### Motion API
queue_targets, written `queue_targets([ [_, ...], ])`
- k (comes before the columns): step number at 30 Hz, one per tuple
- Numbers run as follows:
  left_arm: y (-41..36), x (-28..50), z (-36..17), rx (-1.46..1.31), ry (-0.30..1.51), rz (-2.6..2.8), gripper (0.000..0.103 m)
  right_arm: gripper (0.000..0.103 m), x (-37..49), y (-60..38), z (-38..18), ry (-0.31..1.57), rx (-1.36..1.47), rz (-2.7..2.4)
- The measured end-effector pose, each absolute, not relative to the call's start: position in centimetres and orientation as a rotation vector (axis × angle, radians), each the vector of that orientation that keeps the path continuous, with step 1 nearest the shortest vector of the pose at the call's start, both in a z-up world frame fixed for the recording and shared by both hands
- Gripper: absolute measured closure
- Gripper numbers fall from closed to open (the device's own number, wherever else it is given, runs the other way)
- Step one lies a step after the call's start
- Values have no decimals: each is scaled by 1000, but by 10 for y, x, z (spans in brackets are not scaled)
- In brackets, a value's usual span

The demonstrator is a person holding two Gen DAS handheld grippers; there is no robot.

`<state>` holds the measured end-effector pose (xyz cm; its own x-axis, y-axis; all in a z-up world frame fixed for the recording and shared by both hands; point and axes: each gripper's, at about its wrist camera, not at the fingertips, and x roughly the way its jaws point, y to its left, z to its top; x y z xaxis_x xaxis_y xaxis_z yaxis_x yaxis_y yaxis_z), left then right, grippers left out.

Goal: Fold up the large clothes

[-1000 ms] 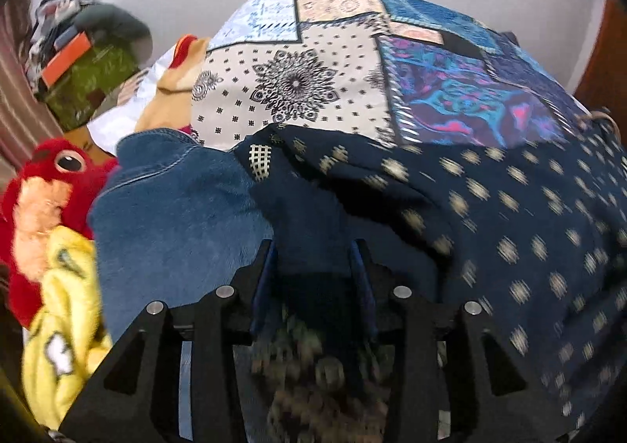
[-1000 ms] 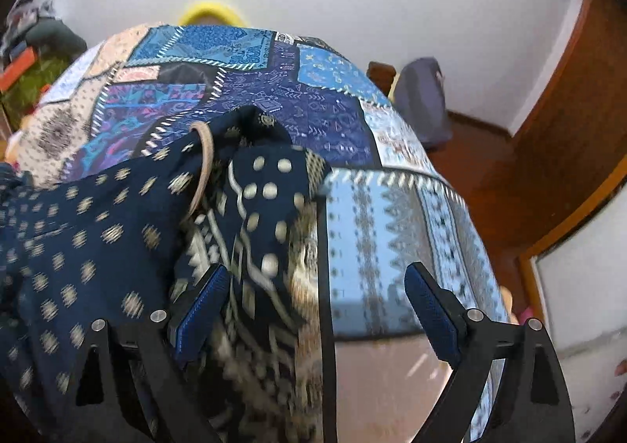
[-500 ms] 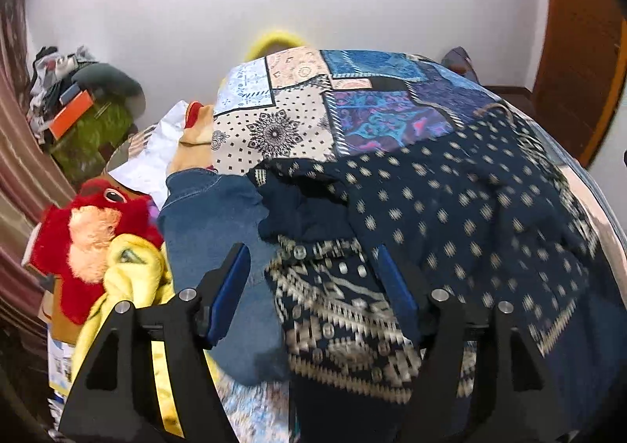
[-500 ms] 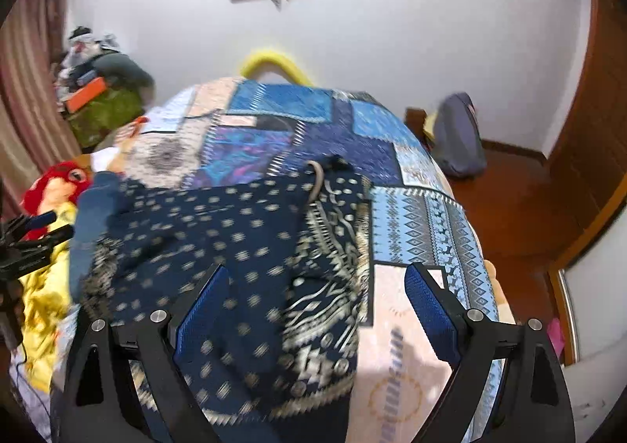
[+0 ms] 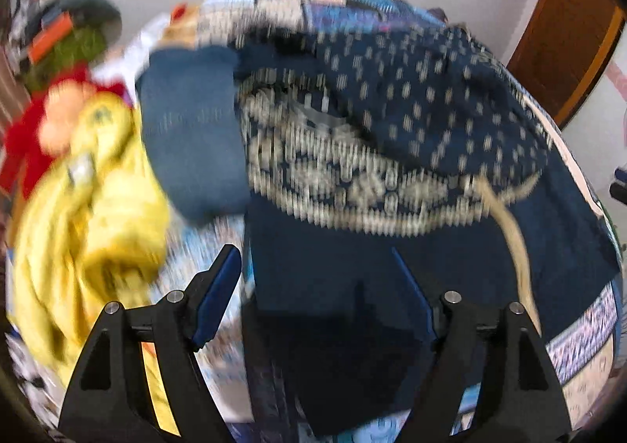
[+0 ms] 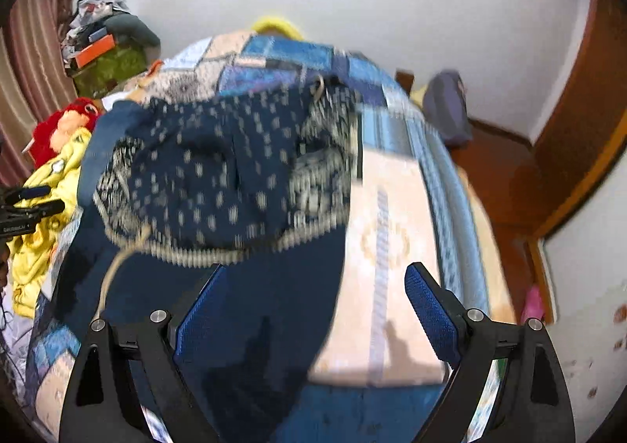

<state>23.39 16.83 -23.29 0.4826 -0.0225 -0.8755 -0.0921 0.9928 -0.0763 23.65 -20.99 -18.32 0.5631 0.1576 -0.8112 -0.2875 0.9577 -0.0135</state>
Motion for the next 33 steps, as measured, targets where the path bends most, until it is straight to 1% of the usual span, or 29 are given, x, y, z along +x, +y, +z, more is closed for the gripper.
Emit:
queue_targets([
  [8, 191, 182, -294, -322, 1207, 38, 27, 13, 208, -239, -217, 1047, 16, 273],
  [11, 195, 163, -308, -472, 1193, 2, 31, 14, 200, -238, -225, 1086, 72, 334],
  [13, 192, 156, -309, -492, 1162, -2, 33, 22, 197, -234, -227, 1104, 88, 375],
  [14, 189, 155, -309, -486, 1155, -11, 42, 26, 196, -231, -229, 1114, 89, 394],
  [15, 185, 156, -309, -483, 1158, -31, 56, 38, 197, -227, -231, 1116, 74, 396],
  [16, 181, 158, -311, -480, 1167, -51, 62, 44, 198, -222, -234, 1118, 50, 391],
  [17, 177, 160, -311, -465, 1174, -57, 69, 46, 201, -218, -236, 1120, 46, 399],
  [18, 172, 163, -311, -435, 1174, -51, 77, 53, 204, -217, -240, 1132, 67, 412],
  [19, 169, 166, -310, -411, 1177, -49, 83, 64, 208, -216, -242, 1144, 92, 426],
  [20, 165, 170, -306, -386, 1176, -45, 92, 69, 211, -214, -244, 1149, 115, 444],
  [21, 163, 173, -301, -373, 1165, -41, 93, 77, 213, -212, -244, 1146, 118, 450],
  [22, 161, 175, -295, -365, 1149, -40, 94, 88, 214, -210, -242, 1135, 113, 456],
  [24, 159, 180, -277, -348, 1099, -43, 94, 94, 214, -208, -236, 1112, 94, 456],
  [33, 177, 214, -170, -324, 834, -91, 95, 95, 238, -215, -188, 984, 107, 497],
])
